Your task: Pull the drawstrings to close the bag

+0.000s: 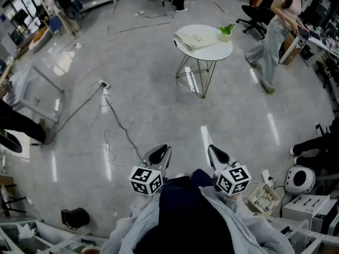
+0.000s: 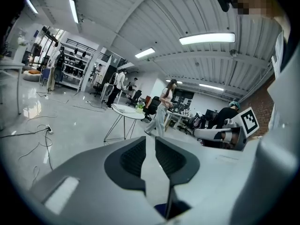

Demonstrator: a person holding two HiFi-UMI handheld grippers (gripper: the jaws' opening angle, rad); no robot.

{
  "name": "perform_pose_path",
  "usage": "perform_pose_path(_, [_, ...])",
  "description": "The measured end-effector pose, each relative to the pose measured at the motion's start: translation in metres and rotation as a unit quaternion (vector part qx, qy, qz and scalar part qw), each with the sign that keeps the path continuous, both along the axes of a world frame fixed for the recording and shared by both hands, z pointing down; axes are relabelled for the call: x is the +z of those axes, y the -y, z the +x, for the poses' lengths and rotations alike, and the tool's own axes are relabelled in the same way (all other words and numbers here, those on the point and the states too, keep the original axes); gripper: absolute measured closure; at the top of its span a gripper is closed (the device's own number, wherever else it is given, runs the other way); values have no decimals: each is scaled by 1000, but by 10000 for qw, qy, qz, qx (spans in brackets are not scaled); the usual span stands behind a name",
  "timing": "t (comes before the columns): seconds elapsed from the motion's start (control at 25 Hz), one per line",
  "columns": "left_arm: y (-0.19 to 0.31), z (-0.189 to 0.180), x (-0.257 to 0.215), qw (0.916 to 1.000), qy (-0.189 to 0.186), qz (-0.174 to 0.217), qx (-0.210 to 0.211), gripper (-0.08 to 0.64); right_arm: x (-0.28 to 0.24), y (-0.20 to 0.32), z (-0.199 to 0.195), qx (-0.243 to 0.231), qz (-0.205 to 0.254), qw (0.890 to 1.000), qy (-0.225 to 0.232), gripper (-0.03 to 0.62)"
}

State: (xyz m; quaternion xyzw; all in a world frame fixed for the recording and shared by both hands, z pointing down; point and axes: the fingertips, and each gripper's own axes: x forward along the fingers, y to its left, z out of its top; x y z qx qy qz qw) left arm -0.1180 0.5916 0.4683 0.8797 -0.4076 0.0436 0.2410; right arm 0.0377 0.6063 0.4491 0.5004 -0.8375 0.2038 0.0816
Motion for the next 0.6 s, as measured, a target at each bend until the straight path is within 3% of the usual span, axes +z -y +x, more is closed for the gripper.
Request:
perform_pose_path(0.04, [1,-1,-2,10000,-33,28,-13,479,-3,1,2,39,57,10000,63,569])
perform_pose_path(0.12, [4,-2,-5,9998,-132,109,-92,408,-8,1,5,77,130,9997,209,445])
perform_pose_path(0.16, [5,-3,-6,9996,-189,140,-151,374,-9,2,7,101,146,9995,278,417])
perform_pose_path(0.28, [8,-5,-4,9991,-304,110,-262,305,-8,5,11,147,127,9993,321,410])
perform_pose_path(0.6, [23,3,5,9992,-374,-3,-158,307,8,21,6,-67,-27,9999,146,402])
